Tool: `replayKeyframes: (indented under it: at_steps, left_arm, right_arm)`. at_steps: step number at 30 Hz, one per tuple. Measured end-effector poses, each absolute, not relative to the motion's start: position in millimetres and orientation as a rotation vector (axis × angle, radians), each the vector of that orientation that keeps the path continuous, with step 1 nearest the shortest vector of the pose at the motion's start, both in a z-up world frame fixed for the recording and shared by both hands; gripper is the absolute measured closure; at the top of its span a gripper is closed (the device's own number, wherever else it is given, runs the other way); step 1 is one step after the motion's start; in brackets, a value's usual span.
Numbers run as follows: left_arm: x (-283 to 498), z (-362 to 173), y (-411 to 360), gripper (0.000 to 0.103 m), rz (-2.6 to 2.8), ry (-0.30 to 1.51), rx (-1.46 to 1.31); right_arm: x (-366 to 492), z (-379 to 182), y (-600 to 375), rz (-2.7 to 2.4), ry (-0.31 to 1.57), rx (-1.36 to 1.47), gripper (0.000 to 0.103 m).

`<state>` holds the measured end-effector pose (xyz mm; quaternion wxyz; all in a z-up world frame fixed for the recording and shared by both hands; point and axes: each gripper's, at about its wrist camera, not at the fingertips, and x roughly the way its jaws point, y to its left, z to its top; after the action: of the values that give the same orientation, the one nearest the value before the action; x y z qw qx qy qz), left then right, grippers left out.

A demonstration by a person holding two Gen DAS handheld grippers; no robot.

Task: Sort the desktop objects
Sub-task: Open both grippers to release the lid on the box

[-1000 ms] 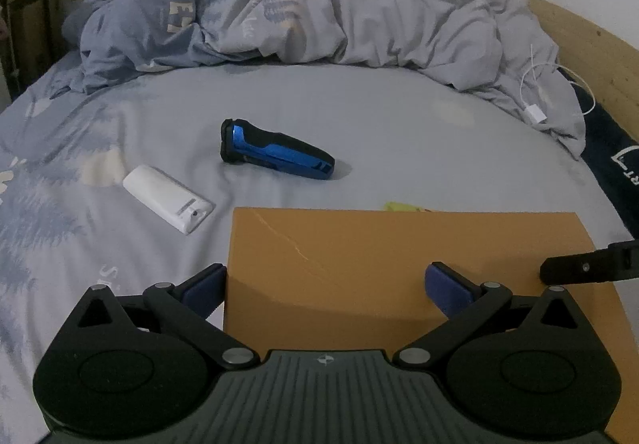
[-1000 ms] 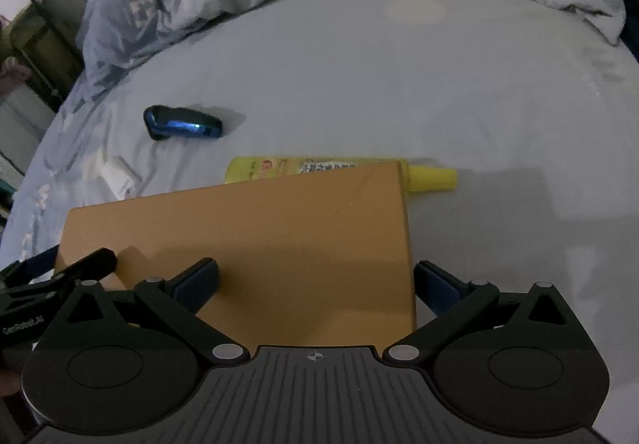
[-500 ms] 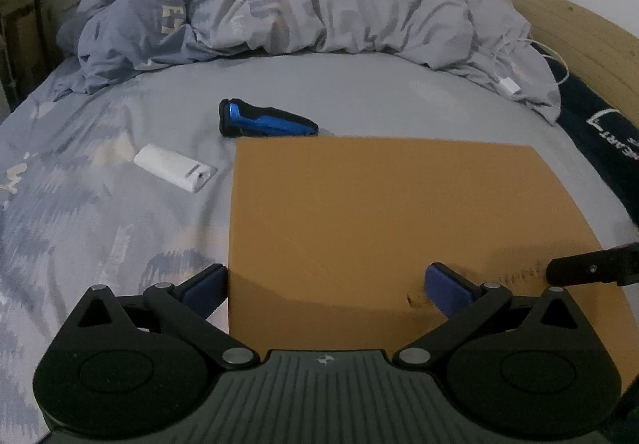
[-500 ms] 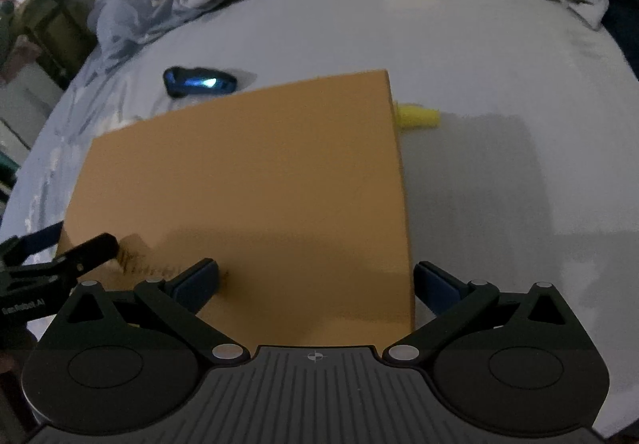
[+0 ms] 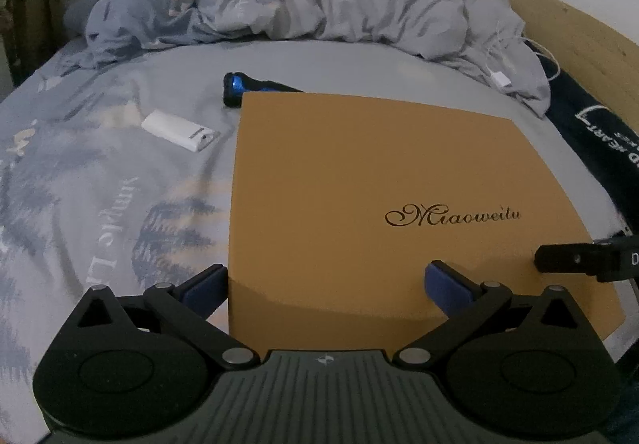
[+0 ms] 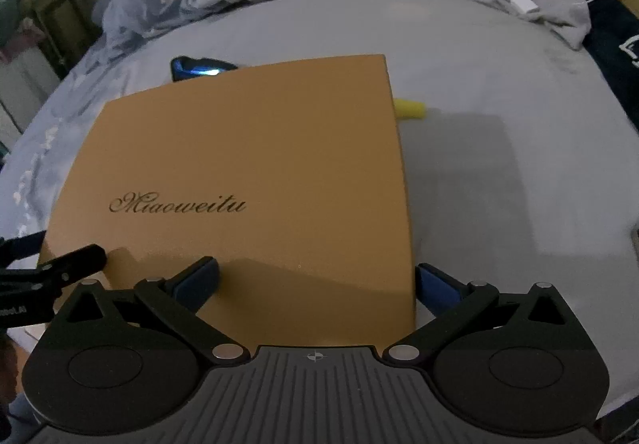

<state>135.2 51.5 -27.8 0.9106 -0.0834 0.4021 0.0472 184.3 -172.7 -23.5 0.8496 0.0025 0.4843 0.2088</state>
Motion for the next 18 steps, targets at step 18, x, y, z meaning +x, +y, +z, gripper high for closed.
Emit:
replayKeyframes:
  at_steps: [18]
  left_arm:
    - [67, 14, 29, 0.000, 0.055, 0.649, -0.192]
  right_arm:
    - [103, 22, -226, 0.493, 0.821, 0.136, 0.000]
